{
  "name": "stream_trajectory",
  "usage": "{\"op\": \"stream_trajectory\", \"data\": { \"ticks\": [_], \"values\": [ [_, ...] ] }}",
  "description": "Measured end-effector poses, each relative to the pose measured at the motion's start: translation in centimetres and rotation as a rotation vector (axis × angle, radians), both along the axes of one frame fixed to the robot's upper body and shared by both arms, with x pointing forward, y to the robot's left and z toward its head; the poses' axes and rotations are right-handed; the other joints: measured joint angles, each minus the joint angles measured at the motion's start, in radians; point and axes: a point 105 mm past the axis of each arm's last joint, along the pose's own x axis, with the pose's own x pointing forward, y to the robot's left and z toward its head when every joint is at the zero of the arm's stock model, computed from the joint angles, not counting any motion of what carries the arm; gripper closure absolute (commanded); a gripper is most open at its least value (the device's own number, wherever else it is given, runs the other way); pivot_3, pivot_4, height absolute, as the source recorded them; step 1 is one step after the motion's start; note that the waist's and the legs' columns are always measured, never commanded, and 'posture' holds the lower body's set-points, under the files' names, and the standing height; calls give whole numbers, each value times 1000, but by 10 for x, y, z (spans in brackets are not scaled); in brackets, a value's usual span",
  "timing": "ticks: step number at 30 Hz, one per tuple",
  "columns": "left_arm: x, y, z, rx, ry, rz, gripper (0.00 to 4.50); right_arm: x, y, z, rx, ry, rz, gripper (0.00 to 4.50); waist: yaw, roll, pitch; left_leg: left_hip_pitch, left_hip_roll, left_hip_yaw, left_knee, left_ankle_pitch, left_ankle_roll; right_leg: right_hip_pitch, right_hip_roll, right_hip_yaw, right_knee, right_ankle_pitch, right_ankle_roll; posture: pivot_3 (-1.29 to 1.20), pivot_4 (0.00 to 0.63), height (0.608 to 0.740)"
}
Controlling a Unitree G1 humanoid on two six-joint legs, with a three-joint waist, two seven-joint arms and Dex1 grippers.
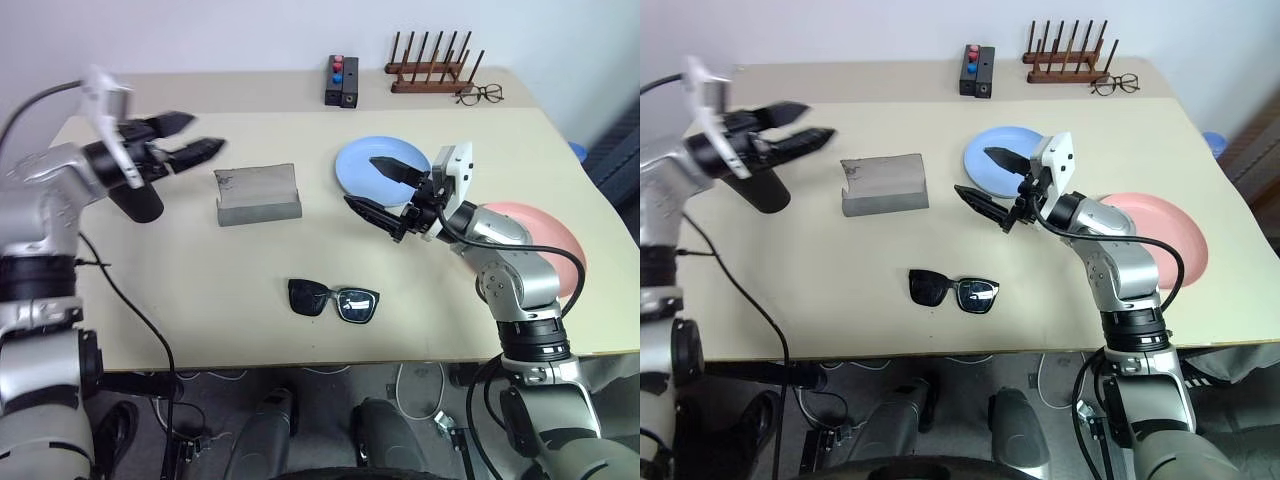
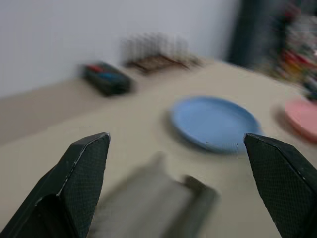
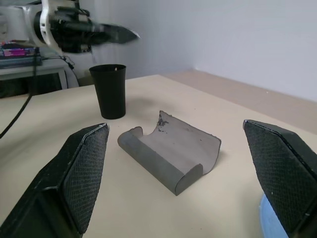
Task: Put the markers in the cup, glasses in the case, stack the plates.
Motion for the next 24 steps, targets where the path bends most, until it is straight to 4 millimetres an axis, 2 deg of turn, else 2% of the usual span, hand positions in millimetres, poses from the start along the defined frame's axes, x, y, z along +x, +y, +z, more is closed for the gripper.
{"op": "stream_trajectory", "data": {
  "ticks": [3, 5, 8, 12, 15, 21, 24],
  "values": [
    [26, -19, -21, 161, 36, 11, 43, 2, -2, -3, -2, -6, -12, 64, -2, 0, 0, 0, 0, 1, 0, 0, 0, 0, 0, 0, 0, 0, 0, 0, 150, 737],
    [42, -32, -49, 210, 97, 35, 43, 2, -4, -5, -3, -12, -21, 64, -5, 0, 0, -1, 0, 1, -1, 0, 1, -1, 0, 0, 0, 0, 0, 0, 150, 737],
    [47, -45, -89, 267, 185, 31, 43, 0, -7, -13, -6, -1, -39, 64, -15, -1, 1, -3, 0, 1, -1, 0, 1, -3, 0, 0, 0, 0, 0, 0, 150, 737],
    [43, -45, -120, 310, 281, 13, 43, -4, -20, -29, -5, 37, -84, 64, -26, -1, 1, -5, 0, 1, 0, 0, 1, -4, 0, 0, 0, 0, 0, 0, 150, 737],
    [41, -45, -127, 324, 305, -8, 43, -5, -26, -29, 1, 28, -108, 64, -28, -1, 1, -4, 0, 0, 1, 0, 1, -4, 0, -1, 1, 0, 1, 0, 150, 737],
    [40, -47, -121, 327, 299, -42, 43, -7, -29, -30, -19, 5, -115, 64, -27, -1, 1, -4, -1, 0, 1, 0, 1, -4, 0, -1, 1, 0, 1, 0, 150, 737],
    [38, -47, -122, 327, 311, -67, 922, -6, -32, -31, -37, 1, -125, 64, -27, -1, 1, -4, -1, 0, 1, 0, 1, -4, 0, -1, 1, 0, 1, 0, 150, 737]
  ]
}}
